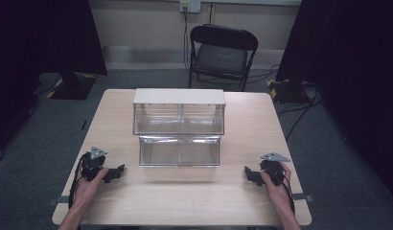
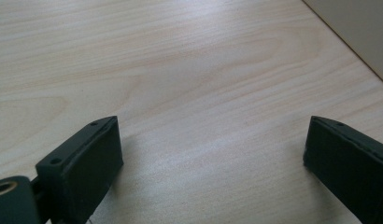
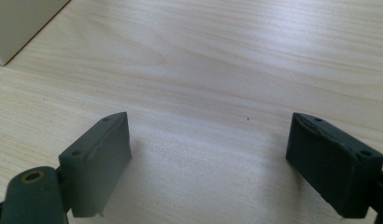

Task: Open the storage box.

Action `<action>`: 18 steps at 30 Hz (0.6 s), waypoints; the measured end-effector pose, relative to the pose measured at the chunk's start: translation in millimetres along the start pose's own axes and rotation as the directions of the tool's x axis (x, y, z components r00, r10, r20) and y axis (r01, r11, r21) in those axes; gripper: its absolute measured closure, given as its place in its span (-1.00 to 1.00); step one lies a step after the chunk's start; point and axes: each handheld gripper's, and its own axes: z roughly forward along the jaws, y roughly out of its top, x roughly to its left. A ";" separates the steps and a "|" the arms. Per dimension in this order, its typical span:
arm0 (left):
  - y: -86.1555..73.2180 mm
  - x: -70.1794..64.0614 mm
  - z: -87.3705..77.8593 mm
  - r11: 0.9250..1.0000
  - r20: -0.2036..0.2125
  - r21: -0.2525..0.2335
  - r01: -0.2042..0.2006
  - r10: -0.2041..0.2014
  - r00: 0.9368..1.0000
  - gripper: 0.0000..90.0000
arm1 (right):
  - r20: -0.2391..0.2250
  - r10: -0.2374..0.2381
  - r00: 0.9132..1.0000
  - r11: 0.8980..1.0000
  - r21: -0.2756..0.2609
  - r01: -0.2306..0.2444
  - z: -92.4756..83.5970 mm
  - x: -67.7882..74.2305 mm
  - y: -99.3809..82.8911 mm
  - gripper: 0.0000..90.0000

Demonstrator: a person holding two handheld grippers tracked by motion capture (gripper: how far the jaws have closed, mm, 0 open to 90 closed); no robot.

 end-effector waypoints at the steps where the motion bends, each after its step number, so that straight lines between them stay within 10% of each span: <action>1: 0.0 0.0 0.0 1.000 0.000 0.000 0.000 0.000 1.000 -0.90 | 0.000 0.000 1.000 1.000 0.000 0.000 0.0 0.0 0.0 -0.71; 18: 1.7 -9.3 -6.4 1.000 0.016 -0.012 -0.020 0.020 1.000 -0.64 | 0.000 0.000 1.000 1.000 0.000 0.000 0.0 0.0 0.0 -0.71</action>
